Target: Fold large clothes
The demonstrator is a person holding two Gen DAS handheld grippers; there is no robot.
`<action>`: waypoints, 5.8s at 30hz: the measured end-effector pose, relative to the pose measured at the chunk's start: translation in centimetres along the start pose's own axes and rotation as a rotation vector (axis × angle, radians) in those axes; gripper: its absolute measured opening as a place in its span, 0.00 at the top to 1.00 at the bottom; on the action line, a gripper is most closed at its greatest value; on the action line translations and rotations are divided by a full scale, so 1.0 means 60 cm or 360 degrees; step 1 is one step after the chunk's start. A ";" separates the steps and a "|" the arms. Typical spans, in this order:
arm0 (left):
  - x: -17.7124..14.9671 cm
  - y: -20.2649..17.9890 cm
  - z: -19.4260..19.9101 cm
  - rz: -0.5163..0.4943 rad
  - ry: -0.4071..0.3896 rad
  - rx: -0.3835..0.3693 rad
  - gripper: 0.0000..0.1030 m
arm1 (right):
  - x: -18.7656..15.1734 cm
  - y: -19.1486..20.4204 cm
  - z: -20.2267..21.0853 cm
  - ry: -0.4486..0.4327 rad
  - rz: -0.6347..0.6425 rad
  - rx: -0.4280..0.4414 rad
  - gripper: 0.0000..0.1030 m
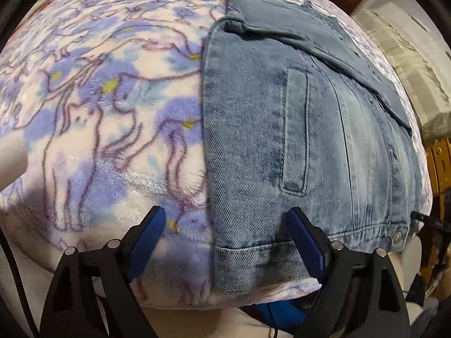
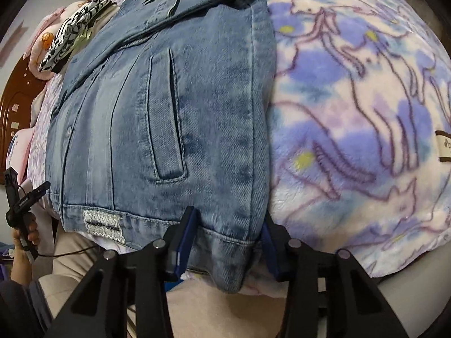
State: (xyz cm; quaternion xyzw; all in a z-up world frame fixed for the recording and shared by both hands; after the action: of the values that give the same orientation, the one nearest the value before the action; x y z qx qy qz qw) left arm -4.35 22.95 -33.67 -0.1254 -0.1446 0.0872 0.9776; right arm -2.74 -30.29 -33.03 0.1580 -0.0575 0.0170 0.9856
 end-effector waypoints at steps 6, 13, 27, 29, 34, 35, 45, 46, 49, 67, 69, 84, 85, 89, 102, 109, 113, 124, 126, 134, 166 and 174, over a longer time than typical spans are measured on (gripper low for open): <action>-0.009 -0.025 -0.006 -0.0054 0.0028 0.0021 0.21 | 0.000 0.009 -0.001 -0.0013 0.0053 -0.0073 0.62; -0.006 -0.070 -0.012 -0.0107 0.0135 0.0023 0.90 | 0.015 0.061 0.008 -0.0089 0.0220 -0.0227 0.80; 0.131 -0.135 0.102 0.0354 -0.0034 -0.0609 0.94 | 0.128 0.138 0.190 -0.0567 0.0078 0.0177 0.85; 0.172 -0.148 0.122 0.0439 -0.0120 -0.0687 0.94 | 0.169 0.148 0.220 -0.0653 0.0052 0.0242 0.85; 0.285 -0.157 0.149 0.0558 -0.0272 -0.0739 0.94 | 0.296 0.143 0.279 -0.0813 -0.0044 0.0369 0.96; 0.319 -0.155 0.152 0.0583 -0.0321 -0.0734 0.94 | 0.328 0.140 0.283 -0.0838 -0.0057 0.0379 0.96; 0.568 -0.064 0.071 0.0797 -0.0542 -0.0448 1.00 | 0.596 0.076 0.234 -0.0988 -0.0187 0.0122 1.00; 0.582 -0.061 0.052 0.0780 -0.0533 -0.0409 1.00 | 0.606 0.071 0.217 -0.0963 -0.0173 0.0084 1.00; 0.603 -0.062 -0.006 0.0681 -0.0462 -0.0316 1.00 | 0.622 0.067 0.143 -0.0815 -0.0139 0.0069 1.00; 0.487 -0.200 -0.093 -0.0330 -0.0055 -0.0513 0.49 | 0.475 0.189 -0.025 -0.0199 0.0432 0.0438 0.56; 0.470 -0.224 -0.092 -0.0457 -0.0015 -0.0548 0.48 | 0.465 0.205 -0.031 -0.0172 0.0534 0.0419 0.56; 0.390 -0.305 -0.148 -0.1055 0.0241 -0.0420 0.43 | 0.455 0.242 -0.091 -0.0124 0.1047 0.0127 0.55; 0.389 -0.306 -0.151 -0.1075 0.0252 -0.0422 0.42 | 0.455 0.244 -0.093 -0.0119 0.1069 0.0115 0.55; 0.377 -0.307 -0.152 -0.1184 0.0339 -0.0430 0.38 | 0.456 0.245 -0.100 -0.0071 0.1139 0.0091 0.53; 0.320 -0.325 -0.156 -0.1536 0.0338 -0.0144 0.59 | 0.440 0.269 -0.108 -0.0027 0.1308 -0.0097 0.59; 0.327 -0.304 -0.125 -0.1396 0.0285 -0.0092 0.87 | 0.430 0.270 -0.088 -0.0122 0.1303 -0.0287 0.90; 0.328 -0.301 -0.097 -0.1354 0.0149 0.0097 0.92 | 0.424 0.267 -0.058 -0.0230 0.1250 -0.0368 0.94; 0.361 -0.227 0.074 -0.0900 -0.0273 0.0467 0.96 | 0.437 0.192 0.143 -0.0713 0.0645 -0.0411 0.95; 0.385 -0.203 0.110 -0.0797 -0.0395 0.0537 0.96 | 0.447 0.171 0.178 -0.0813 0.0532 -0.0430 0.95; 0.540 -0.145 0.133 -0.0349 -0.0657 0.0538 0.96 | 0.547 0.099 0.237 -0.1082 0.0103 -0.0406 0.99; 0.704 -0.194 -0.062 -0.0516 -0.0824 0.0558 1.00 | 0.683 0.069 0.042 -0.0909 0.0288 -0.0540 0.78; 0.721 -0.160 -0.049 -0.0450 -0.0780 0.0505 1.00 | 0.727 0.074 0.023 -0.0941 0.0183 -0.0594 0.78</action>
State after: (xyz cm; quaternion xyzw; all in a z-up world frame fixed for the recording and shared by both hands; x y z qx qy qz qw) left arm 38.61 22.08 -22.50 0.0745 -0.3764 -0.0004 0.9235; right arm 40.17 -25.84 -25.19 -0.0303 -0.3512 0.0152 0.9357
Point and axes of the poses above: each gripper's, at about its wrist camera, not at the fingertips, and z roughly against the way its jaws point, y to its left, x to its top, the point moved 9 cm from there along -z, roughly the way its jaws point, and after that the axes turned 1 degree about z, right-handed, at the moved point
